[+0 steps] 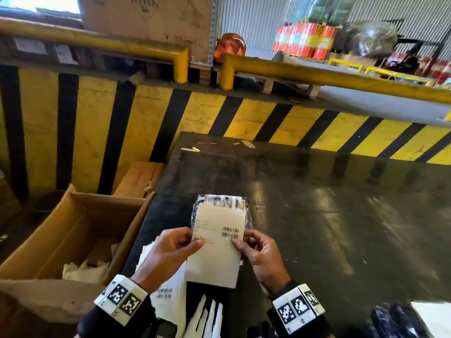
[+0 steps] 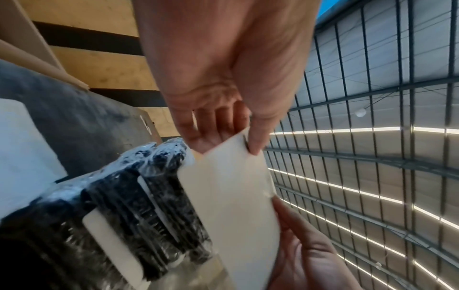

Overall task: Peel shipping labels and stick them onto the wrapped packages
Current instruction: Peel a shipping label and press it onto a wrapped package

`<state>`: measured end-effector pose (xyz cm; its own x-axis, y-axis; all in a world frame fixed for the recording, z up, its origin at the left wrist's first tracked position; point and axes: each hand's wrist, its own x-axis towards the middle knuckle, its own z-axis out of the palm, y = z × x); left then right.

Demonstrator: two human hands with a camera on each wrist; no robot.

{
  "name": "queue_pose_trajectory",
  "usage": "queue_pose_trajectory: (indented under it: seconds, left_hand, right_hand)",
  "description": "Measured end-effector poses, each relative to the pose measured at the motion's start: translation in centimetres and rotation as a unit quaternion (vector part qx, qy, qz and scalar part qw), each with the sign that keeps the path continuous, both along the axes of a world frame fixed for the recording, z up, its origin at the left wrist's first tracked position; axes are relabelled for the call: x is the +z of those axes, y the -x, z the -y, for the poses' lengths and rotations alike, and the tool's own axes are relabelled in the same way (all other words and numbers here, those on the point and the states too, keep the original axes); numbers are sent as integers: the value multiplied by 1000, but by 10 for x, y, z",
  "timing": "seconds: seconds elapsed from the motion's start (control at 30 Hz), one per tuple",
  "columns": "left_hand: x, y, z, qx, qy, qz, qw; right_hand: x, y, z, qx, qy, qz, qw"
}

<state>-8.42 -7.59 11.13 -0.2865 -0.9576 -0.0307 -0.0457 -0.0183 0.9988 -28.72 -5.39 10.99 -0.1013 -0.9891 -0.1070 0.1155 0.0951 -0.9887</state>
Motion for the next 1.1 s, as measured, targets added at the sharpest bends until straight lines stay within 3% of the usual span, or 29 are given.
queue_pose_trajectory:
  seconds: [0.27,0.67,1.1]
  left_hand:
    - [1,24,64,80,-43,60,994]
    - [-11,40,119,136,-29,227,964]
    - [-6,46,117,143,-53,237,959]
  right_hand:
    - [11,15,65,-37,1,-121,992]
    - [-9,27,128,-69,-53,-202,975]
    - [-24,27,132,-72,-45,-250,965]
